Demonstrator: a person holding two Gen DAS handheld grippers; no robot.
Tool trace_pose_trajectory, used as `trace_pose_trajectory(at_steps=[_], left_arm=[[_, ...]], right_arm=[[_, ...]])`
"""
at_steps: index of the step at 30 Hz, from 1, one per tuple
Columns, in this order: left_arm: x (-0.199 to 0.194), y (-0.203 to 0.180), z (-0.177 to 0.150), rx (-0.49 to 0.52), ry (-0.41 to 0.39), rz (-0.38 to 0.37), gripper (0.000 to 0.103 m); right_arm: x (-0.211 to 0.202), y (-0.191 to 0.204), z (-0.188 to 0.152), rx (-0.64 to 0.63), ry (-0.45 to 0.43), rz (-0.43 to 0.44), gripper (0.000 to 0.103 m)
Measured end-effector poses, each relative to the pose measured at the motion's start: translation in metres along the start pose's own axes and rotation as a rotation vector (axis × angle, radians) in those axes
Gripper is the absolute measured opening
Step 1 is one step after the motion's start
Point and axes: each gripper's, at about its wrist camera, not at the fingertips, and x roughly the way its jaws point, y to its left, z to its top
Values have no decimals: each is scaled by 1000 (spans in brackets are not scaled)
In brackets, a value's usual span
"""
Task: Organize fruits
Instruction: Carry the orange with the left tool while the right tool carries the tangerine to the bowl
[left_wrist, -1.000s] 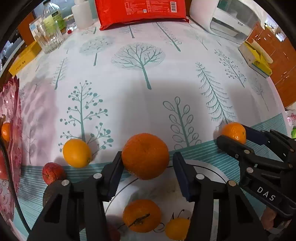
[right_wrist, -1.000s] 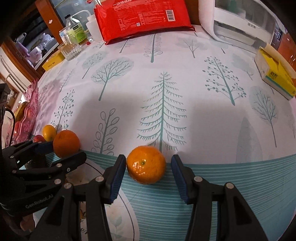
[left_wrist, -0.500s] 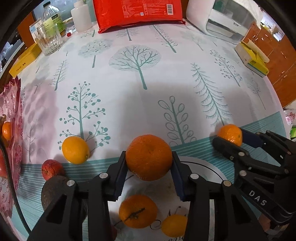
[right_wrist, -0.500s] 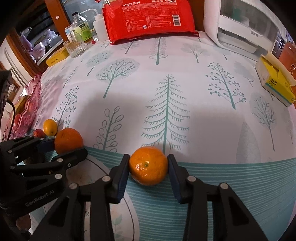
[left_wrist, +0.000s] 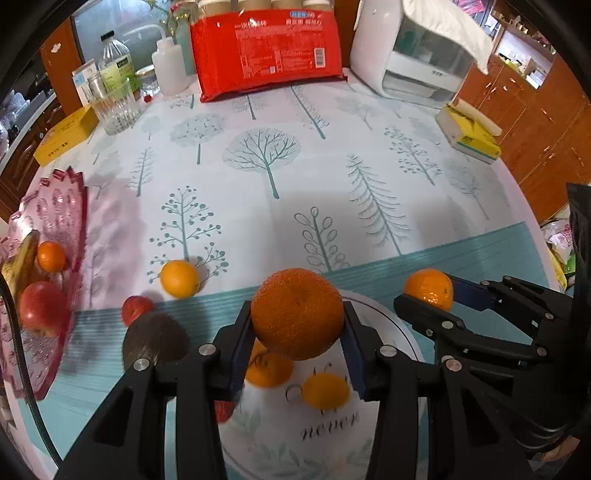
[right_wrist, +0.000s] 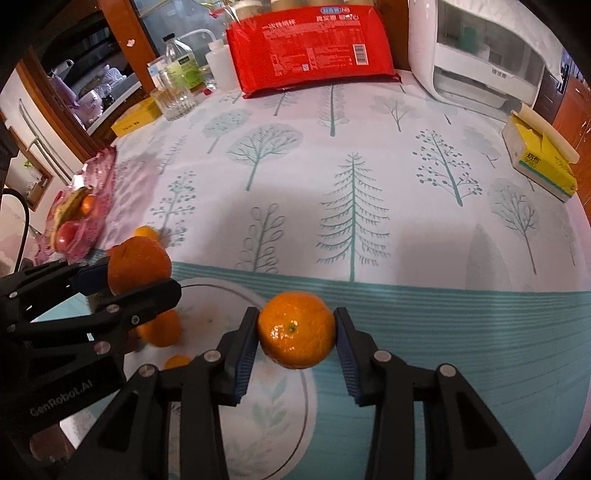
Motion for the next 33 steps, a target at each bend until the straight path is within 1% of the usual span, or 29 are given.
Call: trace_pose_trajectory(at_steps=[9, 13, 18, 27, 33], left_arm=[[-54, 4, -26, 7, -46, 10, 43], [-78, 14, -37, -5, -69, 13, 43], [-98, 30, -46, -7, -92, 24, 43], [-137, 84, -57, -2, -127, 28, 43], [-168, 137, -56, 11, -170, 54, 43]], right_arm=[[-40, 24, -17, -15, -35, 20, 41], [-57, 40, -22, -30, -54, 34, 41], [-76, 67, -23, -61, -88, 34, 41], [-94, 133, -12, -93, -135, 37, 41], [-98, 189, 1, -111, -162, 40, 41]])
